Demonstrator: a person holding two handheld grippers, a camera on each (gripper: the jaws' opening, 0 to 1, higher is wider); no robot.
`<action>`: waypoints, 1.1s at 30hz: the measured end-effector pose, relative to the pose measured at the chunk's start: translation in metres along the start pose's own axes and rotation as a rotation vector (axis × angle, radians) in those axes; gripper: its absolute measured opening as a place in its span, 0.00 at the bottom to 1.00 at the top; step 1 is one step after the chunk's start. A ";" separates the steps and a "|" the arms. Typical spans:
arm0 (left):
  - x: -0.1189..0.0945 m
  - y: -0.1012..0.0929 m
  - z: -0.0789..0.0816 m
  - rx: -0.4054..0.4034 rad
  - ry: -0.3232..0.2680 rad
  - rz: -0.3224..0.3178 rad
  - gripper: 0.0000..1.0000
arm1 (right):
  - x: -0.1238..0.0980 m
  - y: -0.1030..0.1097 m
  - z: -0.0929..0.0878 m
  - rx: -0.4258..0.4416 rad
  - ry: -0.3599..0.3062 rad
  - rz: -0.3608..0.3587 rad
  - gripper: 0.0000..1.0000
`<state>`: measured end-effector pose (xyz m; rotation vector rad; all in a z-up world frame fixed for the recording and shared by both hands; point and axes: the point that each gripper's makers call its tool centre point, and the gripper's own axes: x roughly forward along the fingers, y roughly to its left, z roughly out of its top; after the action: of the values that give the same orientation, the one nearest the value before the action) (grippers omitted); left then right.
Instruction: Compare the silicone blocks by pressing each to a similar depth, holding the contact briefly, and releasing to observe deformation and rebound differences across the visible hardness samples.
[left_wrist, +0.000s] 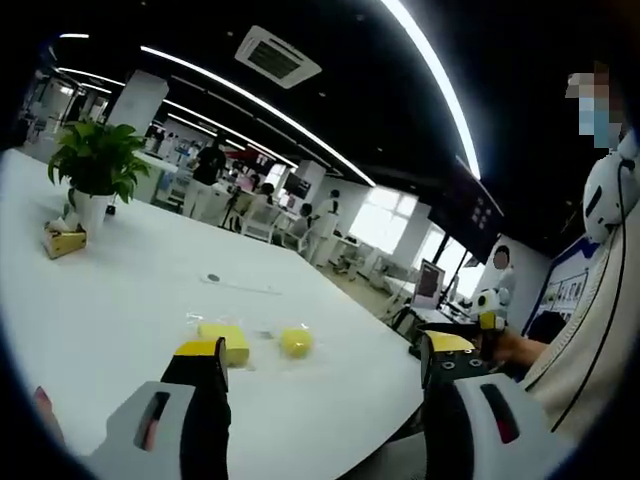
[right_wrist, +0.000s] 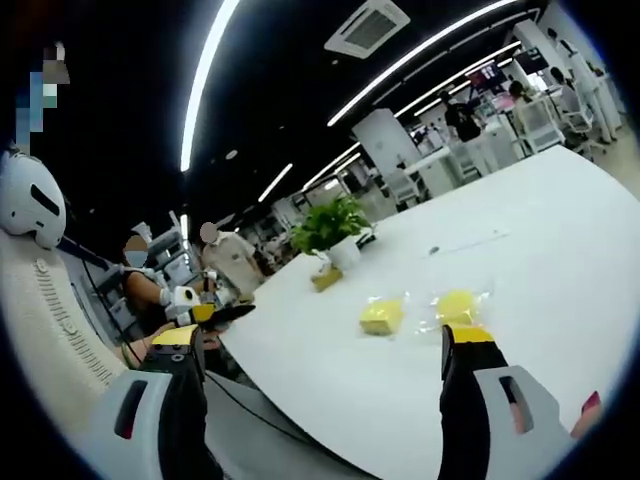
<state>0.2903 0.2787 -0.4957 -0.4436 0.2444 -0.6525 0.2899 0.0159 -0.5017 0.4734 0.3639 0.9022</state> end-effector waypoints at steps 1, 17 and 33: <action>0.000 -0.001 0.000 0.003 0.000 -0.002 0.78 | 0.000 0.000 0.000 -0.004 0.000 0.000 0.91; -0.001 0.002 -0.013 0.076 0.072 0.032 0.76 | -0.005 -0.006 -0.006 -0.041 0.058 -0.037 0.90; -0.005 0.005 -0.005 0.092 0.056 0.040 0.79 | -0.001 -0.002 -0.009 -0.122 0.128 -0.047 0.89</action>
<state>0.2870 0.2838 -0.5019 -0.3312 0.2749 -0.6350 0.2866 0.0164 -0.5106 0.2941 0.4322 0.9052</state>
